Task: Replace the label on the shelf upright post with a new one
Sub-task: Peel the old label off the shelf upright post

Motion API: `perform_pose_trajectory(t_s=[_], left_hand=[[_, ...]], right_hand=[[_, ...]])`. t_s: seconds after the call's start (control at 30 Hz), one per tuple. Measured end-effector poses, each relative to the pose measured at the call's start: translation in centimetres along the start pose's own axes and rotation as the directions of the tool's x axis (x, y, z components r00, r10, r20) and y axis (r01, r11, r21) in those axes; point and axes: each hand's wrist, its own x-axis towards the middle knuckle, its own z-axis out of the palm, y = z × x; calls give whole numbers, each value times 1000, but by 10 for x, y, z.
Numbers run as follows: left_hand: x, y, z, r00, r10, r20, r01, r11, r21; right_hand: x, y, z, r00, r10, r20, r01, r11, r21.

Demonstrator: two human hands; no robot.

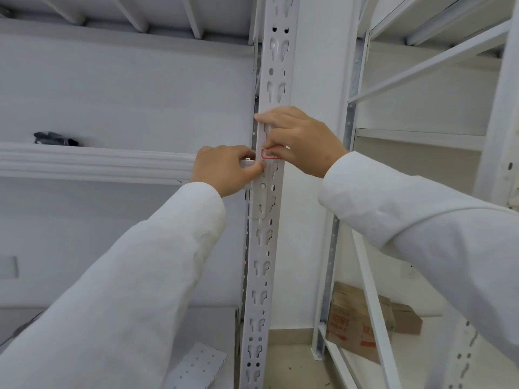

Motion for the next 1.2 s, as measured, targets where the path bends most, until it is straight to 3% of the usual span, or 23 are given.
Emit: perform_pose_trajectory(t_s=[0.33,0.73,0.93,1.2], left_hand=[[1,-1,1,1000,9,5,-9,1000,20],[1,0,1,1000,14,-9,-13,1000,22],[1,0,2,1000,14,-16,-14,1000,19],[0,0,2,1000,12,-25,-12,1000,7]], right_hand=[[6,-1,11,995,-33,-95,23,994,-108],[3,-9,-3,980,199,29,-201,976,85],[4,-9,-9,982,155,111,-159,987,28],[5,-14,-4,965,239,106,-242,970,11]])
